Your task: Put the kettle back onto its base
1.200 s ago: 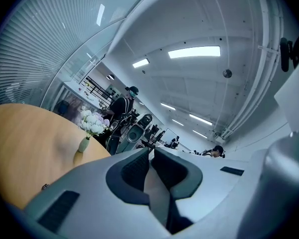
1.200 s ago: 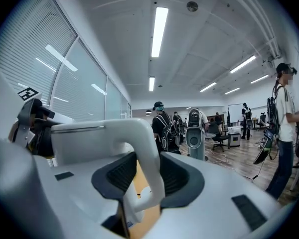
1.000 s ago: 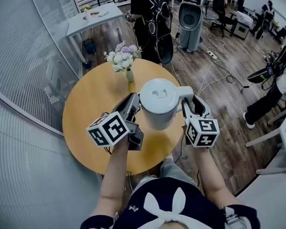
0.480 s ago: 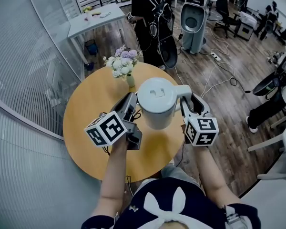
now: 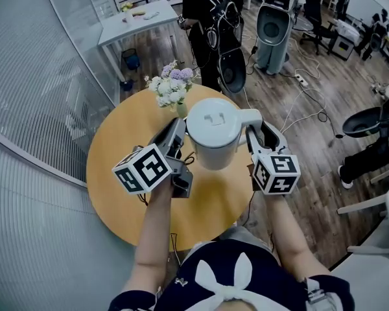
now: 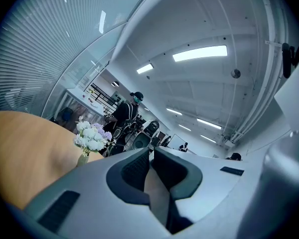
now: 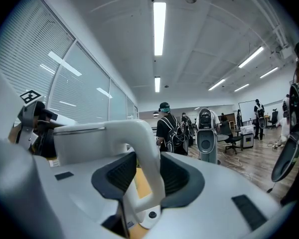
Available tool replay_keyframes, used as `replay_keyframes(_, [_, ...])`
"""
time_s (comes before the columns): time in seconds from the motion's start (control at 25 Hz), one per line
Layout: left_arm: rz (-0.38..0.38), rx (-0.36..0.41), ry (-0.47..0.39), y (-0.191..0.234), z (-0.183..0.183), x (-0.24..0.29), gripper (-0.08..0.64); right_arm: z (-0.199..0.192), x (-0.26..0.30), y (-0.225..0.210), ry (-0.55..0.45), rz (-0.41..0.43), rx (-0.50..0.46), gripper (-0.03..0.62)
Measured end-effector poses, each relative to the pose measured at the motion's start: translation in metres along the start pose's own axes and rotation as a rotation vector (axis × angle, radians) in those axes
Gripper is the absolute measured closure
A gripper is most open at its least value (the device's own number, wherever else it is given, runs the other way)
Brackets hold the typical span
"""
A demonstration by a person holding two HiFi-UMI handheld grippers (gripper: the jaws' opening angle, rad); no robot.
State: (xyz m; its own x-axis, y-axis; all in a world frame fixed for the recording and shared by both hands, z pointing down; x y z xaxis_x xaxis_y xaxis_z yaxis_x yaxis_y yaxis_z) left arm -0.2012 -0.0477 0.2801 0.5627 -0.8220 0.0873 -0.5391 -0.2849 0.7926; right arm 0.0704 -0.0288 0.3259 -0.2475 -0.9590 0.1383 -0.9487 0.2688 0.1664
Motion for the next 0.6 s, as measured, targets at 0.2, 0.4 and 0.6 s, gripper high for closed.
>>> replay_keyframes(0.2, [0.006,-0.004,-0.009,0.003,0.005,0.012,0.509,0.000,0.016,-0.007,-0.003,0.019,-0.005,0.442])
replay_keyframes(0.4, [0.019,-0.002,-0.004,0.005,0.007,0.029,0.509,-0.003,0.030,-0.017,0.004,0.025,0.002,0.442])
replay_keyframes(0.6, [0.032,-0.008,0.000,0.008,0.009,0.049,0.509,-0.006,0.045,-0.029,0.013,0.030,0.005,0.442])
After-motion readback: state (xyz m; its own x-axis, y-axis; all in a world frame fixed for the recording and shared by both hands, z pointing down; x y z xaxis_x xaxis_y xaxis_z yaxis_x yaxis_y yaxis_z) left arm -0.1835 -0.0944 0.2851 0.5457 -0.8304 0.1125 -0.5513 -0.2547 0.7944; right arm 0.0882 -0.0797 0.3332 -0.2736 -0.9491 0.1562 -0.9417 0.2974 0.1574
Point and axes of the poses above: the fingertips, and each gripper's own axes: x forward along the fingers, y to its left, z out of its top, the point moved 8 cm from there along -x, backward along the fingers, and after that the axes turned 15 degrees about -x, right-handed, at the moved point
